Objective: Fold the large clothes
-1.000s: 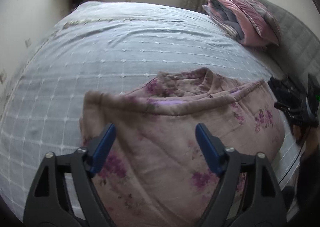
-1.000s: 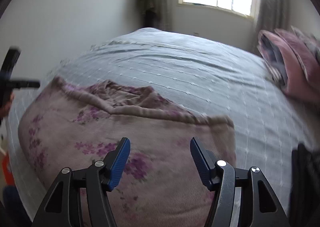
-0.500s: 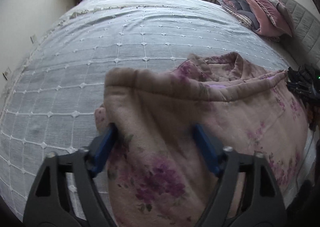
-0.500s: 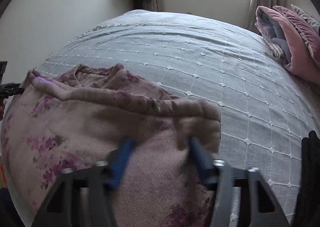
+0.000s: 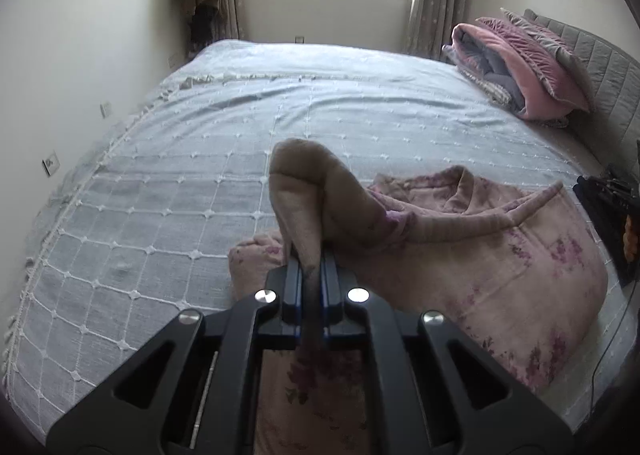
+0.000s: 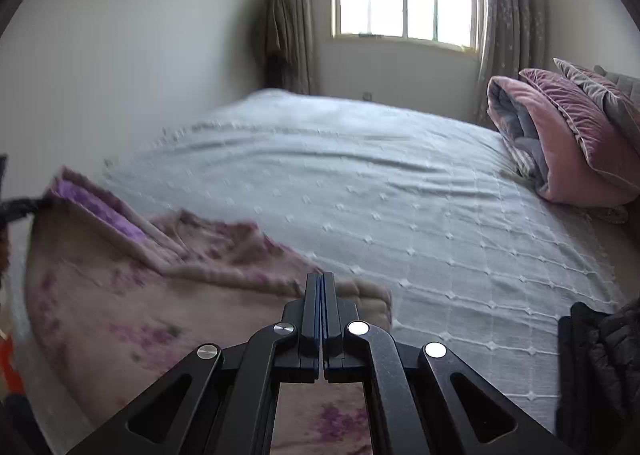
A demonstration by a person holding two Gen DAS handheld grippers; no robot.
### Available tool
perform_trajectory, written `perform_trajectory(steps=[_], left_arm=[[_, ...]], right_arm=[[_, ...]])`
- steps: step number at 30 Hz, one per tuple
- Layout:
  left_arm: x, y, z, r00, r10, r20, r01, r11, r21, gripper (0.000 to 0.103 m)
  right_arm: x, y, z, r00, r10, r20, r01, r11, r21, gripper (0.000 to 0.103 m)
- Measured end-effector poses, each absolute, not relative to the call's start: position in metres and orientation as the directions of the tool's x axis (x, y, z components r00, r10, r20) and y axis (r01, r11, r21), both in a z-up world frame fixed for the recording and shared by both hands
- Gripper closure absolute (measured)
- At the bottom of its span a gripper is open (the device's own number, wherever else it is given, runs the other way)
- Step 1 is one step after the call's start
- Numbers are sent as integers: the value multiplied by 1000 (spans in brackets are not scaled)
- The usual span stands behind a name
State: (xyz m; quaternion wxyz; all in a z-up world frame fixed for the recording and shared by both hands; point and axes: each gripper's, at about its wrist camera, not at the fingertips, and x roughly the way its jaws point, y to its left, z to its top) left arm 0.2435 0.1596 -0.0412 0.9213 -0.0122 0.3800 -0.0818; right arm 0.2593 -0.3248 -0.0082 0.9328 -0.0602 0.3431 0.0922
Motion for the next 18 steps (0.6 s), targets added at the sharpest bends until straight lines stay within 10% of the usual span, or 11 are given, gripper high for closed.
perform_trajectory(steps=[4,6,8,11,13,15,18], left_arm=[[260,182,-80,632,-241,-737,123,970,-211,94],[268,194,-89,602,-311,-736,122,946,-300,91],[270,198,-92,585,-365,-724,157,927,-340,85],[273,198,-96,568,-403,-718,175,911,-373,63],[273,185,-100,567,-365,-738,189,930,-315,62],[266,174,-99,591,-304,-747,203,953,-227,89],[235,173,-76,680,-260,-685,187,966,-181,93]], right_arm=[[288,-365,-55,665,178,-725,-57,980,189,74],[290,-381,-65,653,204,-729,11,960,279,34],[295,-377,-70,634,185,-751,2,971,240,26],[299,-358,-74,615,202,-762,-81,978,194,31],[299,-344,-82,598,198,-777,-95,980,177,69],[292,-331,-82,619,143,-772,-89,990,112,88],[250,-324,-53,733,129,-667,-106,992,75,92]])
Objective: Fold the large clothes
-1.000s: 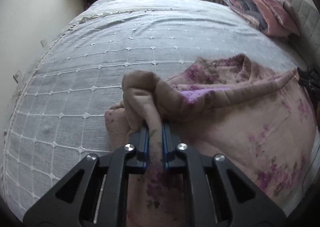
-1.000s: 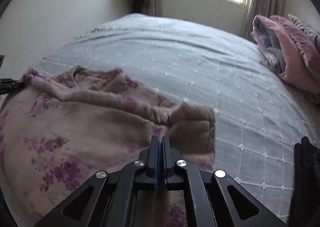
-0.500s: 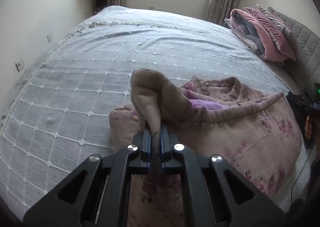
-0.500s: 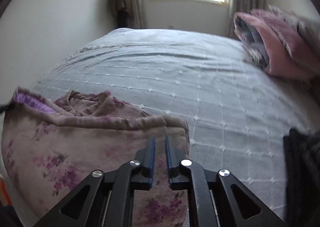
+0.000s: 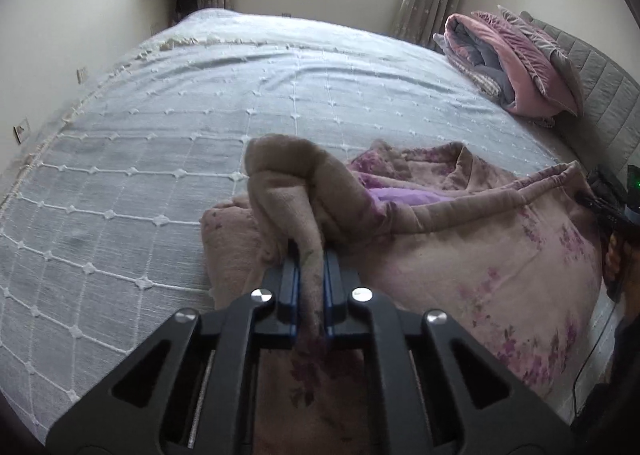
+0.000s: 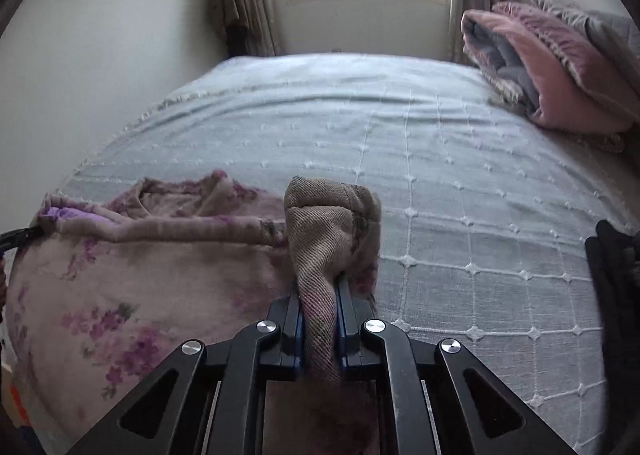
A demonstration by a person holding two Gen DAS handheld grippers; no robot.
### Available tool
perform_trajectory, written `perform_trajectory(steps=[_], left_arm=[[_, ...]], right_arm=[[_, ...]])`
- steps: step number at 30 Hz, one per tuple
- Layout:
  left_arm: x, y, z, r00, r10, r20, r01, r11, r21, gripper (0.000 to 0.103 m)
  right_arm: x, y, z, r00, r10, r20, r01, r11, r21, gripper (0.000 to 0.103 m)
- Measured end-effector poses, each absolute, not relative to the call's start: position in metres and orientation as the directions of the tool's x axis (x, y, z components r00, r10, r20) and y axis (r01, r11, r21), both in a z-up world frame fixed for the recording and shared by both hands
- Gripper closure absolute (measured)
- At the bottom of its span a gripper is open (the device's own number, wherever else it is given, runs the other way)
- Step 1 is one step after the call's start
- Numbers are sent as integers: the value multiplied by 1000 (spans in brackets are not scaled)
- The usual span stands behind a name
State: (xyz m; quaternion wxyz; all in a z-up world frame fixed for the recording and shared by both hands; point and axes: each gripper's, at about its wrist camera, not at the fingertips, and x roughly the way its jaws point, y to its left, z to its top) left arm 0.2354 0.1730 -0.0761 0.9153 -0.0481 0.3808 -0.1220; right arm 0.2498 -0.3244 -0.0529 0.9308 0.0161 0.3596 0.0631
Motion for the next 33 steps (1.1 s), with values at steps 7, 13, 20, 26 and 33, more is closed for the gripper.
perform_trajectory(steps=[7,13,20,26,33], left_arm=[[133,198,-9,836,-301,-458,184,941,-283,94],[214,186,30,839,-216,-500,96,962,-254,94],[413,138,-88,593,65,-803,-108,994,1,94],[409,100,-150,571,300,-765,-143,953,267,94],[384,145,-72,683,154,-714,-248,968,-28,95]], right_arm=[[130,-329,37,886,251,-389,-236,968,87,93],[186,-337,80,911,211,-353,-164,973,160,93],[366,-331,10,813,8,-582,96,984,148,94],[407,-309,-127,616,-144,-775,203,979,-21,94],[387,-310,-63,704,-94,-704,174,984,43,94]])
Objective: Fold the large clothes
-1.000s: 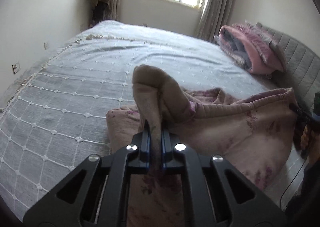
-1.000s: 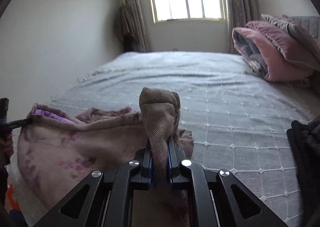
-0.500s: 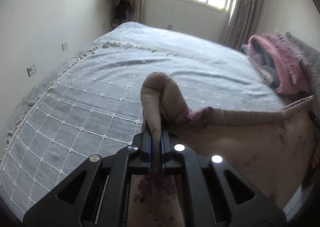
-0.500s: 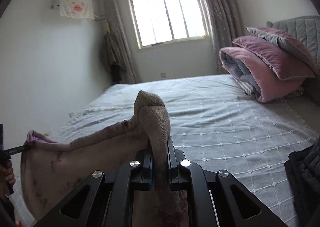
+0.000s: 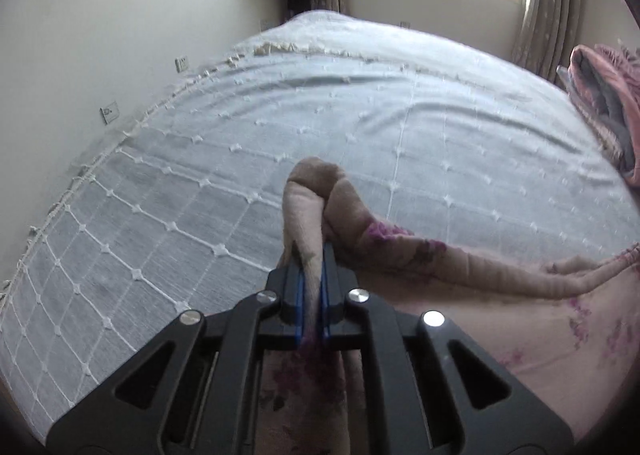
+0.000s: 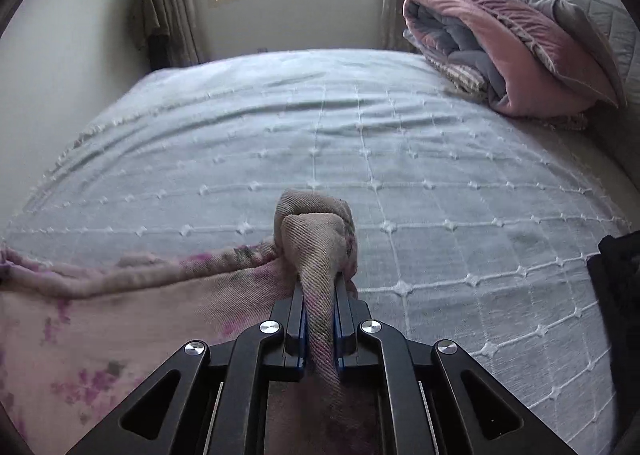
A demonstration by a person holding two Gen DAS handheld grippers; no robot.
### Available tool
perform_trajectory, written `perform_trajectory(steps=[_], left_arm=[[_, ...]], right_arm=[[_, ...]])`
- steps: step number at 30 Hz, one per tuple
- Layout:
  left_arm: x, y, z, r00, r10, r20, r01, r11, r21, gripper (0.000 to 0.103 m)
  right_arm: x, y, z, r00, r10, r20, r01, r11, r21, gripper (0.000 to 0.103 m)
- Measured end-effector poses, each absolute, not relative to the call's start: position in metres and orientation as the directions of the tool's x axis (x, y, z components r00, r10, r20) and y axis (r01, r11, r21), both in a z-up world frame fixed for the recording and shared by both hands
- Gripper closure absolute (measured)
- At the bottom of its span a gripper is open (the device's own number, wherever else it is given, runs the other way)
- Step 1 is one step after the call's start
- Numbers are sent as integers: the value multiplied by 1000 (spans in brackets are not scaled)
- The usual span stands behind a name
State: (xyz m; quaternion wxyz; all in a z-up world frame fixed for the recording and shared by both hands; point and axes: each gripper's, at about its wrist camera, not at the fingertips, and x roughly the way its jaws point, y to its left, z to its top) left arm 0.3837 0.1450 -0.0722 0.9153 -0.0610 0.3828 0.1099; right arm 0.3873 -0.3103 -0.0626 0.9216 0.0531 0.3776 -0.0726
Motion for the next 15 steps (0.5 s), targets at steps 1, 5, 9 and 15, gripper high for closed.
perform_trajectory(steps=[1,5,9,15], left_arm=[[382,145,-63,699,153,-698,-252,967,-42,95],[405,136,-102,637,199,-744,-270,962,26,95],[411,126,-166,554,250,-794,-288,952,99,94],[418,132,-161,529,223,-819,-288,955,75,88]], right_arm=[[385,-313,-47,729,-79,-680,174,982,72,94],[392,-320,-41,732,-82,-676,210,972,109,94],[415,-308,-131,565,-135,-814,225,974,-5,93],[419,-296,-125,542,-243,-805,248,961,-122,84]])
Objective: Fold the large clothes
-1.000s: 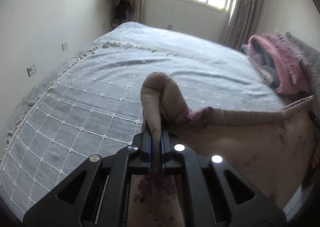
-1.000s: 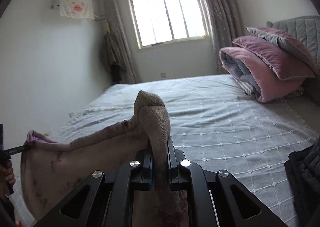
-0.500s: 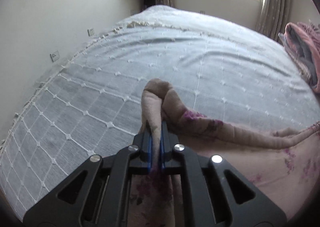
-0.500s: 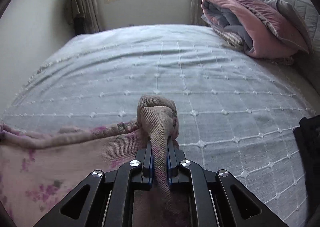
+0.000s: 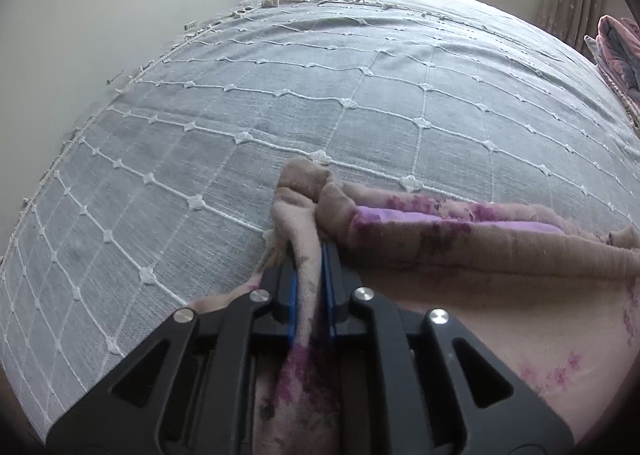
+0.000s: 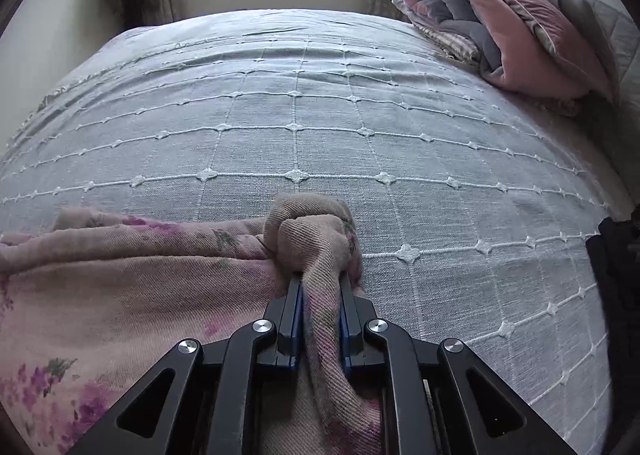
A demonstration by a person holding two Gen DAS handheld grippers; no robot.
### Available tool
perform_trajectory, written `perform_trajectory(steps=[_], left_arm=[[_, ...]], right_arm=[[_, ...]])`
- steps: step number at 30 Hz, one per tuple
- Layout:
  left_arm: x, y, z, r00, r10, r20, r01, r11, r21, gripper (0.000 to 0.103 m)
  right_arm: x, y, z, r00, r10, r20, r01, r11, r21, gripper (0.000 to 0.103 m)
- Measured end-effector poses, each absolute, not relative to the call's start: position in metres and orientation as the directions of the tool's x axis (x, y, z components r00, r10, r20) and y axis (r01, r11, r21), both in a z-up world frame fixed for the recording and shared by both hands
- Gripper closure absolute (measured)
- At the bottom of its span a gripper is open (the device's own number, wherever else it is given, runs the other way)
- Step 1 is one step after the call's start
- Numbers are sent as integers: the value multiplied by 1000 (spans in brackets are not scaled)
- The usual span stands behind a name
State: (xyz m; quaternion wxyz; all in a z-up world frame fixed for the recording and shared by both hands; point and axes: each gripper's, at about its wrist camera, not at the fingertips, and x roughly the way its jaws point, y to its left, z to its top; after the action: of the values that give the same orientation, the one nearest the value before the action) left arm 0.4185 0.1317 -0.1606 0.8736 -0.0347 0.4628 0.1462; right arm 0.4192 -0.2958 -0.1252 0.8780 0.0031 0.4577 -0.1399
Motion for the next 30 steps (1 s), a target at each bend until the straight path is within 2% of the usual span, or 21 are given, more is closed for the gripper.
perform_trajectory(steps=[1,3,4,5,7,9,11,12,16,19,21,23,26,27,30], left_arm=[[417,133,-156,522,210,-827,-277,958,69,87],[411,149,-134,524,140,-840,-285,958,-18,82],[403,162,-119,543,96,-834,-305,948,-90,82],[391,175,-102,570,65,-819,-327,932,-154,82],[366,192,-74,619,31,-785,-332,916,-225,82],[338,191,-53,641,44,-767,-310,928,-206,80],[303,169,-44,655,15,-755,-227,958,-178,77],[284,152,-43,656,-29,-754,-166,969,-182,74],[222,66,-56,628,-220,-746,66,971,-231,72],[207,-9,-73,588,-249,-770,196,967,-164,72],[222,-37,-91,573,-210,-792,198,973,-114,72],[243,-46,-117,586,-110,-803,111,992,-54,72],[256,-42,-139,610,-63,-790,68,997,-28,71],[257,-46,-137,615,-37,-788,74,997,11,71],[261,-41,-133,601,-68,-796,48,998,-49,72]], right_arm=[[418,-295,-125,534,-260,-805,253,957,-142,81],[414,-293,-118,512,-279,-812,237,955,-179,57],[409,-296,-108,511,-266,-817,220,960,-175,50],[399,-300,-92,534,-234,-813,204,968,-144,42],[363,-305,-54,633,-163,-757,187,981,-56,37],[311,-301,-24,710,-90,-699,143,990,17,21],[260,-287,-11,733,-14,-681,66,997,50,21],[237,-279,-10,739,22,-674,30,997,65,21],[174,-238,-25,733,163,-661,-117,987,114,21],[169,-213,-41,725,171,-667,-185,981,51,21],[184,-208,-54,724,135,-676,-173,985,11,22],[206,-218,-78,708,82,-701,-126,992,-11,22],[231,-247,-124,645,199,-738,-127,980,153,21],[232,-245,-125,646,188,-740,-148,982,121,21],[233,-237,-122,642,152,-751,-140,987,80,20]])
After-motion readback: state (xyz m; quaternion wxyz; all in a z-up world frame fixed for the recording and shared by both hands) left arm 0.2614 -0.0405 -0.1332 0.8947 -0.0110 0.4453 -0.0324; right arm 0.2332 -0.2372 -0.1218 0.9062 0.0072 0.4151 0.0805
